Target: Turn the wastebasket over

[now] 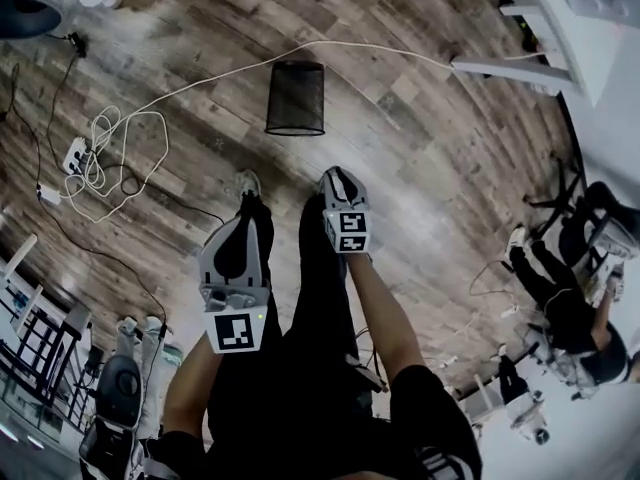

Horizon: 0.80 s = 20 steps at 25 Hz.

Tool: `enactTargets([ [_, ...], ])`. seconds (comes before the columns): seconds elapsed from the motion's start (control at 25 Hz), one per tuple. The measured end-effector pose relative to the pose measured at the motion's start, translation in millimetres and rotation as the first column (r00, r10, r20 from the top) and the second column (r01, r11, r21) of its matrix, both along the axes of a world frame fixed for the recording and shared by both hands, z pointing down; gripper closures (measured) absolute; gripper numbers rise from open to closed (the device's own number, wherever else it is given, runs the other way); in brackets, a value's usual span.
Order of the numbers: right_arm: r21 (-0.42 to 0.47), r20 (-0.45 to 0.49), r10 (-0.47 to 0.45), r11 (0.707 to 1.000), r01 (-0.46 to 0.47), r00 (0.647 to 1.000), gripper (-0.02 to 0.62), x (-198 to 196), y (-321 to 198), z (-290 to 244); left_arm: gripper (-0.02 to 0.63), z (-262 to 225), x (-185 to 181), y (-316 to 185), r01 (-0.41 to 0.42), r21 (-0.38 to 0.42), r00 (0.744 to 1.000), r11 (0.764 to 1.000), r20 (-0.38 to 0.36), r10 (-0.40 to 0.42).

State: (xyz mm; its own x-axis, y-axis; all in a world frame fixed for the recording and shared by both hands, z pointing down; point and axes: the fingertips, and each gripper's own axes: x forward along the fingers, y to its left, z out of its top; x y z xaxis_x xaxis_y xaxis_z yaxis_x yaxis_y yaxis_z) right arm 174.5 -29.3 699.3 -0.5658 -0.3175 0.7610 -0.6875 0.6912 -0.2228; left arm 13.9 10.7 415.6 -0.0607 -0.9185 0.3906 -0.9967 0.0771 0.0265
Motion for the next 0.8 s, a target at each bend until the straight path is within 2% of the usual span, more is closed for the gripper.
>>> enactTargets([
  [0.24, -0.025, -0.091, -0.041, 0.999, 0.039, 0.995, 0.472, -10, 15, 83, 0.572, 30, -11, 4, -0.027, 0.015, 1.000, 1.000, -0.003, 0.027],
  [0.4, -0.035, -0.160, -0.103, 0.994, 0.099, 0.982, 0.467, -12, 22, 135, 0.572, 56, -18, 8, -0.029, 0.008, 1.000, 1.000, -0.001, 0.029],
  [0.56, -0.055, -0.240, -0.191, 0.982, 0.183, 0.952, 0.454, -12, 28, 187, 0.572, 76, -24, 11, -0.005, 0.003, 1.000, 1.000, -0.008, 0.005],
  [0.8, -0.012, -0.362, -0.308, 0.945, 0.326, 0.880, 0.420, -16, 21, 249, 0.572, 104, -31, 11, 0.034, 0.006, 0.999, 0.999, -0.024, -0.034],
])
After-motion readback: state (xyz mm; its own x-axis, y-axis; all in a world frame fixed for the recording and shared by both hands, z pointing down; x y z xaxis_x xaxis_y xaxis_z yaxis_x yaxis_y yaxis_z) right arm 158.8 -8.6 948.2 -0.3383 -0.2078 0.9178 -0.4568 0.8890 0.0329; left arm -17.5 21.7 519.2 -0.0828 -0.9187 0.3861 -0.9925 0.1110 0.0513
